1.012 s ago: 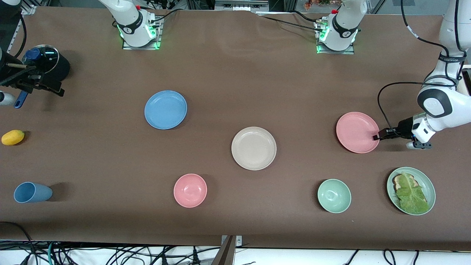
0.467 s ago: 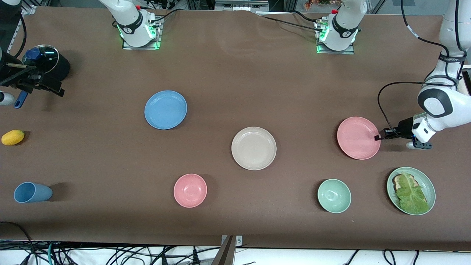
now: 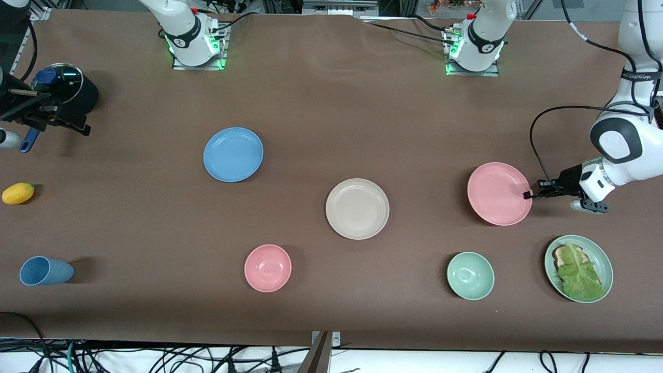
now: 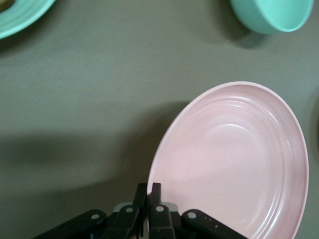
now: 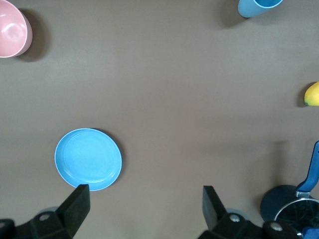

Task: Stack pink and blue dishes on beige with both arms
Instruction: 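Carry the pink plate with the left gripper over the beige plate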

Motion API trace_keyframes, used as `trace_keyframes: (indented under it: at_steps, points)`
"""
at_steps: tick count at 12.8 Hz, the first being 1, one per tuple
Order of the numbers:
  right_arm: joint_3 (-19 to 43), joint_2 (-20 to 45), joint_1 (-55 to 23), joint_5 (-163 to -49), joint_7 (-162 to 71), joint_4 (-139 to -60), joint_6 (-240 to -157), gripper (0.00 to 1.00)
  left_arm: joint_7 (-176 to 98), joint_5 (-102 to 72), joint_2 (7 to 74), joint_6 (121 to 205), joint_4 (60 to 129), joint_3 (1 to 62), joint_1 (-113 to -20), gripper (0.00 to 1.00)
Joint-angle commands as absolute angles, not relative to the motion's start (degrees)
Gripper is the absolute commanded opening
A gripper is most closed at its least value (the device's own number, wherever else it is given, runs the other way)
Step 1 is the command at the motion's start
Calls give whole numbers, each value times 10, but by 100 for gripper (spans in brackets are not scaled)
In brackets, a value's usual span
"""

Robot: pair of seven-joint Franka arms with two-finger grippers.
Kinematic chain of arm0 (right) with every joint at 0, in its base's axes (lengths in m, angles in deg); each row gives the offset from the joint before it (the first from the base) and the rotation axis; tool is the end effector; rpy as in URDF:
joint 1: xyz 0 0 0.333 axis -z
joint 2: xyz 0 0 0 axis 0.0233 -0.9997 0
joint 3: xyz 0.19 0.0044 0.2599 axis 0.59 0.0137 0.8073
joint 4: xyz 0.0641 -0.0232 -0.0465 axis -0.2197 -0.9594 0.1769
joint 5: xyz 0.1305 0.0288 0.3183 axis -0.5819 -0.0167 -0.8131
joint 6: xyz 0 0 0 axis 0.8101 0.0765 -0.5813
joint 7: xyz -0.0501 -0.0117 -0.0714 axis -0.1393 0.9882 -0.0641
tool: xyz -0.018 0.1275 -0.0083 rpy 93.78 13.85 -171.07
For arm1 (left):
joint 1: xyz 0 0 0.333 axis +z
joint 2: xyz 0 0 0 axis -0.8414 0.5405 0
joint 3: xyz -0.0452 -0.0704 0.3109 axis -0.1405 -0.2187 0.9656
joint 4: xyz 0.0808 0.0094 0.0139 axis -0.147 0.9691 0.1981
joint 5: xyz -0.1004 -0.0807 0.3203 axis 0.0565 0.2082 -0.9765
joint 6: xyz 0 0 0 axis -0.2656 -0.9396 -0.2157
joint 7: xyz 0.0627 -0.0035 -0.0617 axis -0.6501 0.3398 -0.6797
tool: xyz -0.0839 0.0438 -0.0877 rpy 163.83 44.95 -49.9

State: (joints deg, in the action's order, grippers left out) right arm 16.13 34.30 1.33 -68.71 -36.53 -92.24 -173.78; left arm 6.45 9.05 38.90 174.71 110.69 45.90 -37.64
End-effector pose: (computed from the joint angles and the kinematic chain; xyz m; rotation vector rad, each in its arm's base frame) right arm 0.5136 -0.0127 0.5803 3.1257 -0.1434 -0.0824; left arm 0.5404 0.1295 0.2562 2.6706 0.0090 0.0576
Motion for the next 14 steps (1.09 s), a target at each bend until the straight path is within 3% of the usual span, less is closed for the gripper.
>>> trace_keyframes:
  at_steps: [1, 14]
  points:
    - [166, 354, 19, -690, -373, -931, -1734, 100, 37, 103, 351, 1734, 1116, 461, -413, 0]
    - [165, 353, 19, -690, -373, -931, -1734, 100, -260, 99, 342, 1743, 1053, 455, -659, 0]
